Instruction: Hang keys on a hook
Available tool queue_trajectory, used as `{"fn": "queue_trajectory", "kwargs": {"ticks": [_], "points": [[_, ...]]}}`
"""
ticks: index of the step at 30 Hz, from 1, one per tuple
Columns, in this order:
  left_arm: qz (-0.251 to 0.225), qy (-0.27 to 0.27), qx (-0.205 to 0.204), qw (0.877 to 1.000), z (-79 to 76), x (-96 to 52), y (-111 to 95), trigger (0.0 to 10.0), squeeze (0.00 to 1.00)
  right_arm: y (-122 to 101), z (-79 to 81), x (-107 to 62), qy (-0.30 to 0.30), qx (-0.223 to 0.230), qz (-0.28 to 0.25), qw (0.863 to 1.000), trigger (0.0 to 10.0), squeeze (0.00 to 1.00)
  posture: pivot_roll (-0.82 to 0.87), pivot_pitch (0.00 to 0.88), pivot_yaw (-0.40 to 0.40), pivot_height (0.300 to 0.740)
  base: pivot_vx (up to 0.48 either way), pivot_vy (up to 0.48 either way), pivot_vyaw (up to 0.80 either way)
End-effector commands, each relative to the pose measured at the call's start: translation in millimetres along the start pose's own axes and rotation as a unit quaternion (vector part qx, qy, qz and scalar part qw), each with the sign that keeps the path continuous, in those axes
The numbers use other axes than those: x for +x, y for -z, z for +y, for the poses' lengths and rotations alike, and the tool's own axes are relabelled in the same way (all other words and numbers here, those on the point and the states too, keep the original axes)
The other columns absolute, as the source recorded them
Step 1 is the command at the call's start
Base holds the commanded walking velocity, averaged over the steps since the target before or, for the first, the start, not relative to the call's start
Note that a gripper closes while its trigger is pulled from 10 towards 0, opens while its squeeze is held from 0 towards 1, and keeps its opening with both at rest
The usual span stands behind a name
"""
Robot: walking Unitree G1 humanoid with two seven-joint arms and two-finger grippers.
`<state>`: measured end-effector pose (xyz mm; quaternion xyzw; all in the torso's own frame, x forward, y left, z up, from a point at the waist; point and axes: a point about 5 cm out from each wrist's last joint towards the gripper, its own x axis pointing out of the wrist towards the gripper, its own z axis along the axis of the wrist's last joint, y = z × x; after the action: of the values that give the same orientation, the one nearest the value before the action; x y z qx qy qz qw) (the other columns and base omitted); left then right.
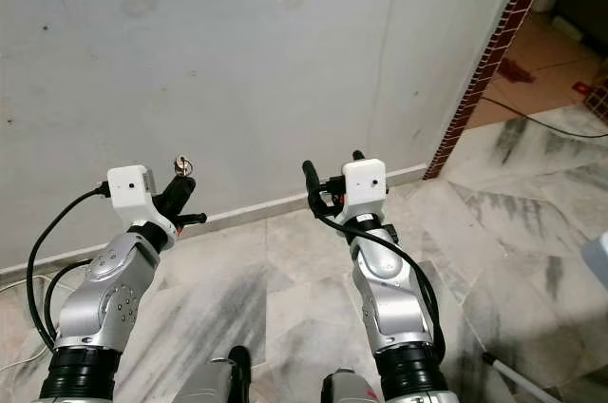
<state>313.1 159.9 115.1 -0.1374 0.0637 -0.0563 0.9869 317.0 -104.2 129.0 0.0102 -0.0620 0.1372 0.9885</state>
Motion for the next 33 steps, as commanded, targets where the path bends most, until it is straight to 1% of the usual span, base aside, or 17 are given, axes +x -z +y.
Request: {"fn": "queue_trajectory", "kwargs": {"ticks": [1, 9, 11, 13, 24, 33], "points": [[0.001, -0.009, 0.004, 1.0, 4.9, -0.4, -0.6, 10.0, 0.0, -0.3, 2.9, 0.5, -0.004, -0.001, -0.001, 1.0, 10.0, 0.0, -0.02, 0.19, 0.045, 0.74, 0.0, 0.0, 0.0], [0.002, -0.01, 0.005, 1.0, 4.5, 0.2, -0.7, 10.0, 0.0, -0.6, 3.5, 0.1, -0.005, -0.003, -0.002, 1.0, 10.0, 0.0, -0.02, 0.19, 0.045, 0.74, 0.0, 0.0, 0.0], [0.002, -0.012, 0.005, 1.0, 4.6, 0.3, -1.1, 10.0, 0.0, -2.1, 5.0, 0.4, -0.013, -0.017, -0.005, 1.0, 10.0, 0.0, -0.02, 0.188, 0.045, 0.74, 0.0, 0.0, 0.0], [0.003, -0.013, 0.005, 1.0, 4.7, 0.4, -1.0, 10.0, 0.0, -2.1, 5.3, 0.5, -0.014, -0.017, -0.005, 1.0, 10.0, 0.0, -0.02, 0.187, 0.045, 0.74, 0.0, 0.0, 0.0], [0.004, -0.012, 0.01, 1.0, 5.4, 0.6, -2.4, 10.0, 0.0, -2.5, 6.6, 0.8, -0.013, -0.008, -0.007, 1.0, 10.0, 0.0, -0.02, 0.19, 0.054, 0.74, 0.0, 0.3, 0.61], [0.007, -0.011, 0.012, 1.0, 4.0, 1.0, -2.0, 10.0, 0.0, -3.5, 1.6, 0.6, -0.004, -0.005, -0.008, 1.0, 10.0, 0.0, -0.02, 0.195, 0.055, 0.74, 0.0, 0.402, 0.0]]}}
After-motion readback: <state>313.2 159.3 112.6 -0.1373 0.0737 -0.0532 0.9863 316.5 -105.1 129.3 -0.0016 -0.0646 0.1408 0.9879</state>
